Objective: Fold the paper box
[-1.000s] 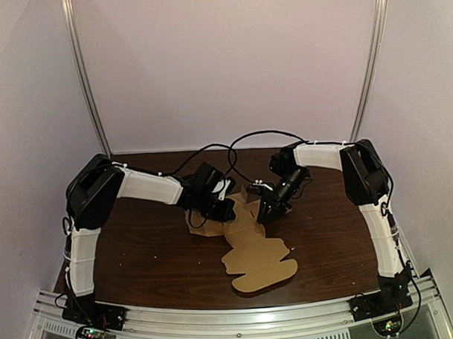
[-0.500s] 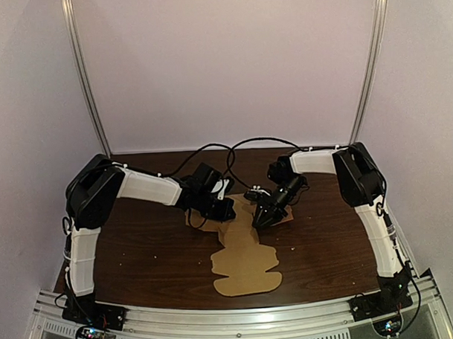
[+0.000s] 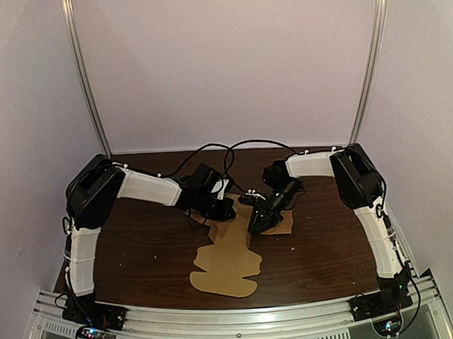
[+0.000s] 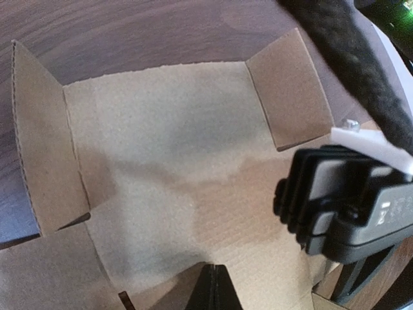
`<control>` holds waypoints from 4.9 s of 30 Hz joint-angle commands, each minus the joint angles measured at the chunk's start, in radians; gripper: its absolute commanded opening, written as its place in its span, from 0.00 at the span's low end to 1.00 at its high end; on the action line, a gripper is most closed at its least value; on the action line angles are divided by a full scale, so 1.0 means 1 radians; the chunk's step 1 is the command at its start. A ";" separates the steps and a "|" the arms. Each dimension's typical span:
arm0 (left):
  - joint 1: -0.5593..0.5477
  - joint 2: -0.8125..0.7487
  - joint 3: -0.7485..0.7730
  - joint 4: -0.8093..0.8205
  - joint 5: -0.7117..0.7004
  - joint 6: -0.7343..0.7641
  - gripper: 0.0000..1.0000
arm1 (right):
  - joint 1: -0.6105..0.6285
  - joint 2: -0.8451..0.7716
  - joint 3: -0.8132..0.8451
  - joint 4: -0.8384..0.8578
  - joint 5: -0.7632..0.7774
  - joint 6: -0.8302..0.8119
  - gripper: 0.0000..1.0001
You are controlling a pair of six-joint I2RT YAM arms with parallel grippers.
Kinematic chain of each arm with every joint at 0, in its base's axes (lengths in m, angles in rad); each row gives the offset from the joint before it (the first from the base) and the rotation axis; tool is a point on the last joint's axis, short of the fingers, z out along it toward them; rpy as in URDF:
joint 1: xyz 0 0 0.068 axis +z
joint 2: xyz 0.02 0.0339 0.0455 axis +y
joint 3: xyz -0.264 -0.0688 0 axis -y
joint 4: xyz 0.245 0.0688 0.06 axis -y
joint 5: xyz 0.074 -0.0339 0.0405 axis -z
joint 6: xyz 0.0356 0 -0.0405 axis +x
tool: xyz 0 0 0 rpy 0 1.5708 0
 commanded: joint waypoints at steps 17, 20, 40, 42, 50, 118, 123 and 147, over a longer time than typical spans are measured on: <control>-0.004 0.063 -0.044 -0.087 0.002 -0.001 0.00 | 0.071 -0.093 -0.040 0.017 0.016 -0.084 0.27; -0.004 0.064 -0.048 -0.085 0.003 -0.001 0.00 | 0.073 -0.086 -0.031 0.055 0.032 -0.048 0.25; -0.004 0.066 -0.044 -0.087 0.014 -0.007 0.00 | 0.117 0.009 0.038 0.179 0.163 0.052 0.17; -0.004 0.066 -0.044 -0.087 0.015 -0.007 0.00 | 0.124 0.017 0.038 0.176 0.202 0.042 0.15; -0.004 0.058 -0.035 -0.081 0.025 -0.010 0.00 | 0.153 0.010 -0.020 0.207 0.368 0.015 0.11; -0.067 -0.259 -0.416 -0.046 -0.032 0.129 0.00 | 0.152 0.003 -0.094 0.249 0.344 0.071 0.05; -0.067 -0.242 -0.426 -0.033 -0.040 0.116 0.00 | 0.154 -0.012 -0.118 0.241 0.286 0.034 0.06; -0.069 -0.229 -0.472 0.010 -0.055 0.047 0.00 | 0.182 -0.170 -0.221 0.272 0.306 0.010 0.06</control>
